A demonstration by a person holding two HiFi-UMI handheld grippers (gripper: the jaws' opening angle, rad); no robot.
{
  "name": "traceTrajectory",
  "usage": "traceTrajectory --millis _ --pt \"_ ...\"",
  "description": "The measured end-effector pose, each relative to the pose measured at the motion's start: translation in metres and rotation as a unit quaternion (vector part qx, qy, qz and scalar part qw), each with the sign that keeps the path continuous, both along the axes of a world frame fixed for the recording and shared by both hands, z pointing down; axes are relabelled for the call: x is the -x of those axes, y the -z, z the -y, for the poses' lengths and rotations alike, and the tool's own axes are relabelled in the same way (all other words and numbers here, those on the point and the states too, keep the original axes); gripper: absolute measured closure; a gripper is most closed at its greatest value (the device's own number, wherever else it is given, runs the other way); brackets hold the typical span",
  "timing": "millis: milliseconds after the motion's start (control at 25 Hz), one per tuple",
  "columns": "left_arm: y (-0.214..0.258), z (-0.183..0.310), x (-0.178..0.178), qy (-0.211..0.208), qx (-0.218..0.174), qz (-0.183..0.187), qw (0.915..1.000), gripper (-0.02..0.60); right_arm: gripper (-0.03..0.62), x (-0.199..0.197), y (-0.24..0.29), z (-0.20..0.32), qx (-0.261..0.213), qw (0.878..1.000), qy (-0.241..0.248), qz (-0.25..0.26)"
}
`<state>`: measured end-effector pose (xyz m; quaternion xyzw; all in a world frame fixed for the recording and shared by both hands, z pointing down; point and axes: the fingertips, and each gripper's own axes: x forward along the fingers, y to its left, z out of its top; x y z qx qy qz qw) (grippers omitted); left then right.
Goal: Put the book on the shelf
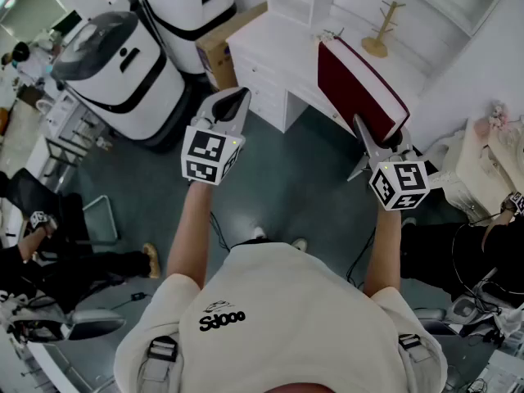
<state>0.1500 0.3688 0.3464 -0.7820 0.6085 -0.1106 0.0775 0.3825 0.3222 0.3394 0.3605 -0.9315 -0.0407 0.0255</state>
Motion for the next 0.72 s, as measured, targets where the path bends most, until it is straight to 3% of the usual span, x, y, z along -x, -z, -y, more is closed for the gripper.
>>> traceTrajectory --millis 280,720 --pt "-0.002 0.021 0.042 -0.012 0.001 -0.003 0.9999 0.565 0.381 0.038 0.001 0.021 0.007 1.000 -0.009 0.014" --pt "-0.010 0.065 0.123 -0.029 0.012 -0.015 0.9994 0.565 0.381 0.102 0.002 0.064 0.028 0.997 -0.066 0.024"
